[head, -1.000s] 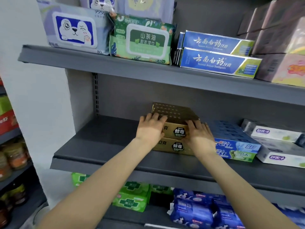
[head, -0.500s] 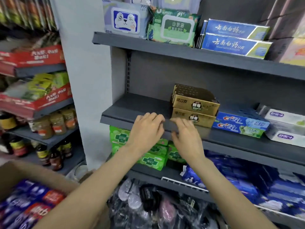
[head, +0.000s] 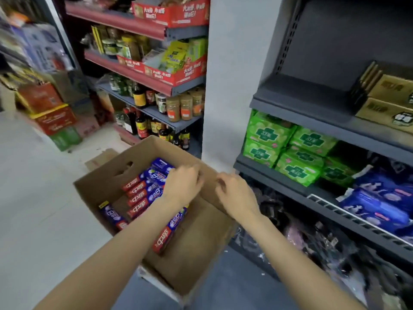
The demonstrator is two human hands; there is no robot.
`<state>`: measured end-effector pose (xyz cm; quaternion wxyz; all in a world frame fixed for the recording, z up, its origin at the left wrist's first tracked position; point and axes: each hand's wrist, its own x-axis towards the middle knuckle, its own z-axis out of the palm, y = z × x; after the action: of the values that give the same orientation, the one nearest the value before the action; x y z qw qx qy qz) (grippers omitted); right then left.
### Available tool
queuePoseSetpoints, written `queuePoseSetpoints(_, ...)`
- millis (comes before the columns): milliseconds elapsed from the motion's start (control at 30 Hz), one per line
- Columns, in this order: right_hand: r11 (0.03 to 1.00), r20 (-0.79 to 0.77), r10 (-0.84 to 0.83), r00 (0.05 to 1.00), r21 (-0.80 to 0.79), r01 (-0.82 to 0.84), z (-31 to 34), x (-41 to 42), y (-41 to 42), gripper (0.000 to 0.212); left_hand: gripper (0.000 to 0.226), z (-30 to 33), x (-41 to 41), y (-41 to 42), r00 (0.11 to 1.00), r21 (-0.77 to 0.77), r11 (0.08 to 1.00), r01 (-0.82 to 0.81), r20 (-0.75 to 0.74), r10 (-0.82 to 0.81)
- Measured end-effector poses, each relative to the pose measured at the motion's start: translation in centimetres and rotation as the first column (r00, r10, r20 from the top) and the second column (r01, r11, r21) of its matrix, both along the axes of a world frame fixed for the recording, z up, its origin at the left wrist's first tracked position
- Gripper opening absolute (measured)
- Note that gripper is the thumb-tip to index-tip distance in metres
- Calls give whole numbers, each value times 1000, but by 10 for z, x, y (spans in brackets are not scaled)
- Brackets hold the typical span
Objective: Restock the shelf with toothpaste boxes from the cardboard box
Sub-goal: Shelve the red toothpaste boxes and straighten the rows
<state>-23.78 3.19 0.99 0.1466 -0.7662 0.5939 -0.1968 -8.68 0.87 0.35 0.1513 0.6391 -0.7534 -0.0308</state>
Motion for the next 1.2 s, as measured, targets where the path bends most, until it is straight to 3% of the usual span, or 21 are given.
queuePoseSetpoints(167, 985, -44, -2, 999, 170, 10, -49, 78, -29, 27, 21, -42, 91, -34, 998, 206, 978, -44, 44, 35)
queuePoseSetpoints(367, 916, -83, -120, 989, 374, 142, -108, 145, -90, 44, 34, -86, 163, -103, 968, 417, 908, 41, 210, -140)
queuePoseSetpoints(600, 814, -159, -158, 975, 537, 219, -158, 157, -149, 50, 64, -147, 190, -158, 917, 625, 747, 225, 123, -379)
queuePoseSetpoints(700, 808, -192, -151, 970, 542, 233, -170, 153, -164, 52, 74, -165, 191, -166, 896, 609, 749, 262, 134, -423)
queuePoseSetpoints(867, 856, -352, -111, 930, 442, 269, -176, 154, -175, 57, 79, -172, 183, -168, 868, 517, 833, 197, 303, -393)
queuePoseSetpoints(967, 836, -379, -49, 924, 491, 246, -176, 151, -180, 55, 83, -174, 173, -164, 848, 532, 831, 165, 353, -394)
queuePoseSetpoints(1100, 753, -245, -26, 969, 632, 180, -174, 139, -176, 51, 78, -175, 168, -157, 877, 618, 772, 151, 277, -393)
queuePoseSetpoints(1200, 776, -271, 90, 958, 622, 103, -171, 127, -170, 68, 79, -172, 172, -148, 935, 663, 744, 83, 206, -287)
